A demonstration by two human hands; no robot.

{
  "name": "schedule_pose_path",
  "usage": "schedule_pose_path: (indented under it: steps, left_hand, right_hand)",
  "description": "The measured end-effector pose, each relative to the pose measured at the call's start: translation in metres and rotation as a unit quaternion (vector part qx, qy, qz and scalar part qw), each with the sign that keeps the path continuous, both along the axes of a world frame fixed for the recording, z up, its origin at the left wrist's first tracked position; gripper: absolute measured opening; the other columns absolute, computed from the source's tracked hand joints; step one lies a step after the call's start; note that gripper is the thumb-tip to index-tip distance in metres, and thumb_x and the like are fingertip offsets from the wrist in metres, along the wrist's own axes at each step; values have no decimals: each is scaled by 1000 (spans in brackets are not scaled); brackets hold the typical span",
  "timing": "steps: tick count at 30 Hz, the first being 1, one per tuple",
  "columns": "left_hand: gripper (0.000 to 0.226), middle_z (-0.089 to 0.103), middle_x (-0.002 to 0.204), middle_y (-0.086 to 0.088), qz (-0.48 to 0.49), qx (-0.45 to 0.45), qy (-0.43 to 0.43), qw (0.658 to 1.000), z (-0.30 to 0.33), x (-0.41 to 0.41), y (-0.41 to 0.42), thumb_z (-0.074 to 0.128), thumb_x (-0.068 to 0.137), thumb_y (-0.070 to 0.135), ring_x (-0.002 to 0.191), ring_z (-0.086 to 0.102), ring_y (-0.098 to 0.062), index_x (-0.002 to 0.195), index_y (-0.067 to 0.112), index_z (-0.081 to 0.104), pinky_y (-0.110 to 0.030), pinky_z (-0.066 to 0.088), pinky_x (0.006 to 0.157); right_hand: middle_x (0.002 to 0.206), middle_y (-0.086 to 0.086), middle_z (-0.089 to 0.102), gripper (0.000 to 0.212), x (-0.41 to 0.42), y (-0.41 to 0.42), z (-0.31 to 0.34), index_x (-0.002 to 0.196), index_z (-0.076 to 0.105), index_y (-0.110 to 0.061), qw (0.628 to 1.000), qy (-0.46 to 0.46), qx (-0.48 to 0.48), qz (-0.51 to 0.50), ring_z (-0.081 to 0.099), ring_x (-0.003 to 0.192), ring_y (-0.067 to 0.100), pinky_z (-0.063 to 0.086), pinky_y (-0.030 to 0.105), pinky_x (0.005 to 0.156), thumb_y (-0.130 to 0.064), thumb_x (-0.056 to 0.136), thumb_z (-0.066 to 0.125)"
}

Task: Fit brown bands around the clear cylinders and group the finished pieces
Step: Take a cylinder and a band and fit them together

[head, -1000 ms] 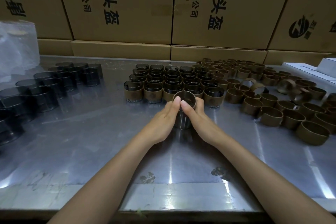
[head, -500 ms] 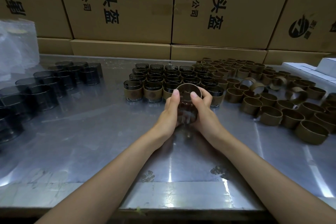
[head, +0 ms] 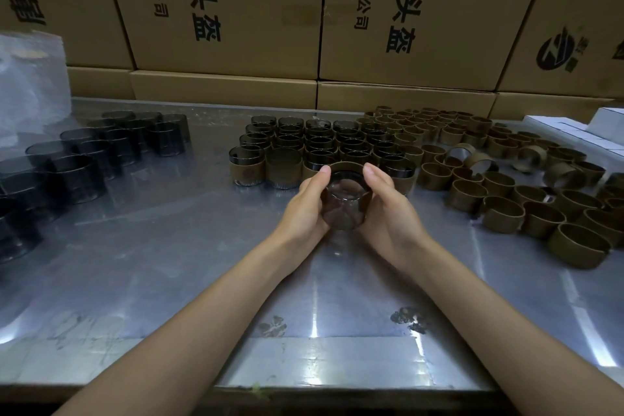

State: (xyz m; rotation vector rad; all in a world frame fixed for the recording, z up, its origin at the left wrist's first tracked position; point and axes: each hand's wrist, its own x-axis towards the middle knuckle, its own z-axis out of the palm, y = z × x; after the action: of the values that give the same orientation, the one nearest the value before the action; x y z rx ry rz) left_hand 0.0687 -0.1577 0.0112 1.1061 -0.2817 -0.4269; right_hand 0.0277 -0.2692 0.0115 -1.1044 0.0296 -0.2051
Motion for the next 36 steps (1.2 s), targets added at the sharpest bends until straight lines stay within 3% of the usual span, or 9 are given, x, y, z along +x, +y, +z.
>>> schedule_pose_path:
  steps: [4, 6, 8, 11, 15, 19, 23, 33, 36]
  left_hand:
    - [44, 56, 129, -27, 8, -35, 0, 999, 7, 2, 5, 38, 101, 24, 122, 54, -37, 133, -5, 47, -45, 45, 102]
    - [40, 63, 120, -20, -1, -44, -7, 999, 7, 5, 9, 40, 100, 24, 112, 61, -30, 127, -3, 54, -36, 51, 91]
    - [38, 66, 108, -12, -23, -44, -5, 999, 7, 7, 14, 44, 95, 24, 101, 62, -23, 123, 0, 57, -30, 52, 83]
    - [59, 61, 115, -13, -67, -18, 20, 997, 6, 12, 18, 57, 80, 32, 102, 59, -22, 129, -1, 55, -30, 47, 89]
    - [62, 70, 112, -7, -133, 40, 47, 989, 7, 17, 24, 63, 72, 47, 96, 68, -16, 119, 7, 62, -26, 51, 84]
    - [54, 70, 109, -8, -178, -8, 64, 982, 5, 19, 32, 72, 71, 38, 95, 69, -16, 116, 8, 64, -25, 56, 79]
    - [45, 72, 107, -6, -250, -41, 32, 967, 3, 18, 35, 81, 65, 38, 99, 69, -15, 103, 15, 76, -26, 55, 86]
    - [66, 69, 115, -11, -252, -64, -37, 965, 2, 12, 32, 88, 53, 50, 106, 66, -19, 107, 14, 73, -28, 55, 88]
    - [83, 66, 120, -14, -205, -31, -15, 978, 9, 13, 30, 63, 66, 70, 113, 62, -25, 118, 5, 63, -38, 46, 101]
  right_hand:
    - [127, 13, 62, 55, -5, -10, 7, 130, 57, -12, 992, 42, -84, 87, 57, 120, 28, 42, 42, 105, -44, 85, 53]
    - [123, 5, 66, 61, -6, -15, 7, 128, 58, -16, 982, 92, -115, 120, 60, 116, 21, 43, 35, 100, -52, 79, 55]
    - [121, 4, 67, 63, -6, -18, 6, 128, 56, -16, 979, 110, -109, 129, 64, 111, 18, 48, 31, 91, -50, 76, 58]
    - [116, 5, 69, 55, -7, -19, 7, 125, 58, -13, 986, 92, -52, 127, 68, 102, 16, 54, 25, 81, -41, 77, 61]
    - [118, 8, 67, 39, -8, -25, 6, 116, 66, -17, 988, 68, -13, 141, 66, 102, 17, 54, 26, 90, -34, 81, 60]
    - [107, 4, 72, 29, -11, -31, 6, 100, 77, -20, 982, 34, -28, 185, 68, 98, 14, 55, 25, 84, -33, 74, 72]
    - [109, 8, 71, 56, -13, -35, 4, 105, 75, -16, 974, -15, -47, 222, 68, 101, 18, 53, 27, 91, -41, 57, 90]
    - [107, 7, 71, 58, -15, -36, 8, 106, 74, -14, 969, -46, -27, 240, 68, 99, 16, 55, 25, 86, -40, 57, 90]
    - [116, 14, 66, 62, -13, -32, 9, 113, 69, -10, 983, -3, -41, 177, 63, 109, 24, 50, 35, 94, -57, 72, 69]
